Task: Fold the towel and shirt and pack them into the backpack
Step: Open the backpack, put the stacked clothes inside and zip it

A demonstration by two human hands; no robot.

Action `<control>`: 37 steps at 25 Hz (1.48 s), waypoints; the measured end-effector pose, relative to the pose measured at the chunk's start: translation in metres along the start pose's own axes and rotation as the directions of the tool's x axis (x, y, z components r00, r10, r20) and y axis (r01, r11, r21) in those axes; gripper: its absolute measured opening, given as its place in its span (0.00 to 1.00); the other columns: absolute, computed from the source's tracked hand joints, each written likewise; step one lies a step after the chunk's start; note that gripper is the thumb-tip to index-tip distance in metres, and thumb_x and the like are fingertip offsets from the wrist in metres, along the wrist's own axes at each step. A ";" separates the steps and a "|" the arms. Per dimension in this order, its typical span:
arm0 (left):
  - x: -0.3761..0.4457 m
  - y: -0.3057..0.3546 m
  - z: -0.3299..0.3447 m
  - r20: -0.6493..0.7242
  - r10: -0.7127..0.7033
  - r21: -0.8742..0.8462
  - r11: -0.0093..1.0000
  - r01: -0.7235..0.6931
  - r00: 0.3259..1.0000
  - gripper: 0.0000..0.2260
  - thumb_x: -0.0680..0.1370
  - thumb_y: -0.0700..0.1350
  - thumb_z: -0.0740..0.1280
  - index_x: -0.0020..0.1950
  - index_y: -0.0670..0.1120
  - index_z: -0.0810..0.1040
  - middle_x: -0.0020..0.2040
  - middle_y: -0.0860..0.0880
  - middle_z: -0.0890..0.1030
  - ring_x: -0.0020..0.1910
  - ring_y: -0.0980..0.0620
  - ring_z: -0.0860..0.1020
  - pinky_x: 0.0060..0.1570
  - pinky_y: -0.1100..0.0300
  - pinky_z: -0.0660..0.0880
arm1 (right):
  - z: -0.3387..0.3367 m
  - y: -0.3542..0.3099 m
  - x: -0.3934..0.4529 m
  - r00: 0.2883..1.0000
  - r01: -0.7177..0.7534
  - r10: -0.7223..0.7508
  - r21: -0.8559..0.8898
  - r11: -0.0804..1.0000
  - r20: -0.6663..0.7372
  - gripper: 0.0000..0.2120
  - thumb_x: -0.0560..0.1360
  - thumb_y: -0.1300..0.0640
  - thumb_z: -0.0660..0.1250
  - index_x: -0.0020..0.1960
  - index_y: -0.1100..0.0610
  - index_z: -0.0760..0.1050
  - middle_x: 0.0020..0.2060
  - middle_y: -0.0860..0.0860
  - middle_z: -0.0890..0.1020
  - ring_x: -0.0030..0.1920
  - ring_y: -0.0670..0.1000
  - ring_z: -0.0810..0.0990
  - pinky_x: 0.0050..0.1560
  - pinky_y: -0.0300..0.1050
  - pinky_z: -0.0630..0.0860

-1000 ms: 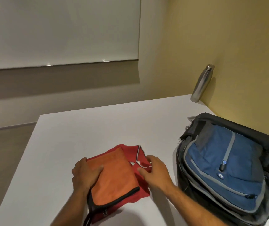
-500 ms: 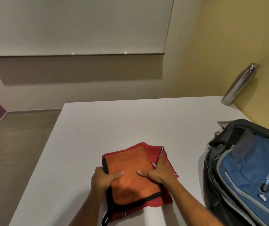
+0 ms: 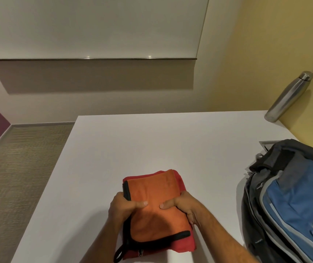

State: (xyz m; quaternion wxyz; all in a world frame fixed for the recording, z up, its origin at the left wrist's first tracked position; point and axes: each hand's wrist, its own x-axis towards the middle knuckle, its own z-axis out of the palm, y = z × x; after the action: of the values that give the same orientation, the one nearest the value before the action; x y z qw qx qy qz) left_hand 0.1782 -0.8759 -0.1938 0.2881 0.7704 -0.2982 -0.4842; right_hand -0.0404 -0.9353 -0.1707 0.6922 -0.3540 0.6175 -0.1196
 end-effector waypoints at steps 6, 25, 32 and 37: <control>-0.014 0.014 0.011 0.156 0.065 -0.118 0.992 -0.046 0.986 0.37 0.55 0.53 0.85 0.58 0.52 0.72 0.50 0.55 0.80 0.46 0.53 0.80 0.37 0.62 0.76 | -0.010 0.009 -0.034 0.984 -0.100 0.052 0.286 0.953 0.169 0.39 0.55 0.70 0.80 0.64 0.65 0.75 0.56 0.62 0.83 0.56 0.65 0.82 0.60 0.64 0.77; -0.124 0.187 0.165 0.632 0.317 0.003 0.912 -0.411 0.707 0.26 0.82 0.64 0.50 0.56 0.48 0.81 0.49 0.45 0.85 0.50 0.45 0.82 0.48 0.53 0.79 | -0.123 0.112 -0.230 0.912 0.335 -0.360 0.866 0.371 -0.199 0.34 0.46 0.71 0.81 0.53 0.69 0.82 0.55 0.66 0.82 0.50 0.65 0.84 0.50 0.61 0.81; -0.145 0.180 0.230 0.646 0.654 0.126 0.419 -0.899 0.395 0.06 0.75 0.44 0.73 0.51 0.50 0.83 0.49 0.53 0.83 0.46 0.59 0.79 0.52 0.60 0.76 | -0.153 0.180 -0.305 0.795 0.565 -0.312 0.823 0.064 -0.521 0.35 0.41 0.69 0.82 0.49 0.67 0.84 0.49 0.64 0.84 0.47 0.65 0.85 0.45 0.63 0.81; -0.173 0.164 0.264 0.867 0.498 0.131 -0.211 -0.969 0.009 0.24 0.68 0.67 0.71 0.57 0.54 0.82 0.52 0.56 0.82 0.52 0.53 0.76 0.52 0.53 0.75 | -0.155 0.226 -0.338 0.702 0.680 -0.208 0.728 -0.090 -0.681 0.34 0.38 0.67 0.83 0.45 0.67 0.85 0.45 0.62 0.86 0.43 0.62 0.86 0.38 0.59 0.82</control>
State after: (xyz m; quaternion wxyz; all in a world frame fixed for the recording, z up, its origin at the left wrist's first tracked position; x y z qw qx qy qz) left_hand -0.1545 -0.8969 -0.0707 0.0641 0.2336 -0.9553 -0.1696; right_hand -0.3177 -0.6214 -0.0528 0.5295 0.0334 0.3269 -0.7821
